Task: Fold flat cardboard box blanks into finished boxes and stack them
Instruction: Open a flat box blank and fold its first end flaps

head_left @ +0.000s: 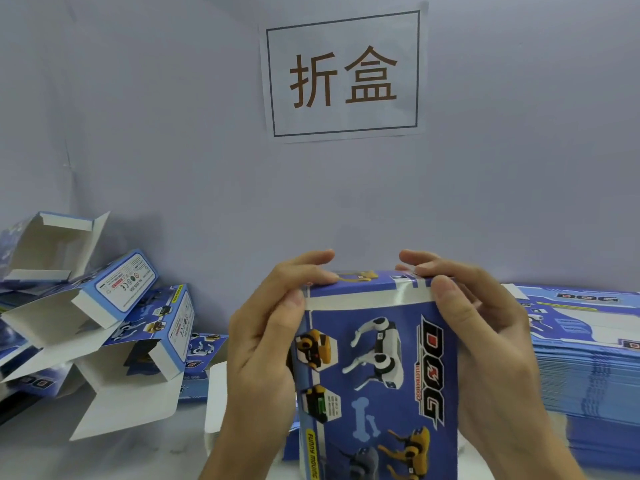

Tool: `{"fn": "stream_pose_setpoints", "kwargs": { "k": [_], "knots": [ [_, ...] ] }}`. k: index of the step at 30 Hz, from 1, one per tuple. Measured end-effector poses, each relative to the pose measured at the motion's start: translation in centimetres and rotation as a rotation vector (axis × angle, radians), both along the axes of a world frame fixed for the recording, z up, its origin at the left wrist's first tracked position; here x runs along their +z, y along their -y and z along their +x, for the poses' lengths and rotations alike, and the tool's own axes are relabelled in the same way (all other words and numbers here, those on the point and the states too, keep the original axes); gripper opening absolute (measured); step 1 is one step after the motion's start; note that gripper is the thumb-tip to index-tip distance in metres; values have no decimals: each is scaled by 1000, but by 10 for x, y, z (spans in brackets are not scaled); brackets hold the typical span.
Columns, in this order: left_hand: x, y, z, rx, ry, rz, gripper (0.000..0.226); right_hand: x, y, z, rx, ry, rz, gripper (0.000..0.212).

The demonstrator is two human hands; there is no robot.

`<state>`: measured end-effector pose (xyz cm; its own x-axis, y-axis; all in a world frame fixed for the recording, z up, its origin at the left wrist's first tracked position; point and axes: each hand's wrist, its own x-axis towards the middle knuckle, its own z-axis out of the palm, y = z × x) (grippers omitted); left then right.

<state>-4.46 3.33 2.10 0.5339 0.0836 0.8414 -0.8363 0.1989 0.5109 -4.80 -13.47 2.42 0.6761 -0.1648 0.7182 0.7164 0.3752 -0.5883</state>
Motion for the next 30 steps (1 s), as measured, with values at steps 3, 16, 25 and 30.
{"fn": "stream_pose_setpoints", "kwargs": {
  "k": [3,16,25,30],
  "knots": [
    [-2,-3,2,0,-10,39,30,0,3,1,58,-13,-26,26],
    [-4,6,3,81,-37,97,30,-1,7,3,-3,-84,-94,14],
    [0,-3,-2,-91,-95,147,23,1,8,4,20,-133,-115,21],
    [2,1,-3,58,-39,182,16,0,10,3,49,-102,-195,19]
  ]
}}
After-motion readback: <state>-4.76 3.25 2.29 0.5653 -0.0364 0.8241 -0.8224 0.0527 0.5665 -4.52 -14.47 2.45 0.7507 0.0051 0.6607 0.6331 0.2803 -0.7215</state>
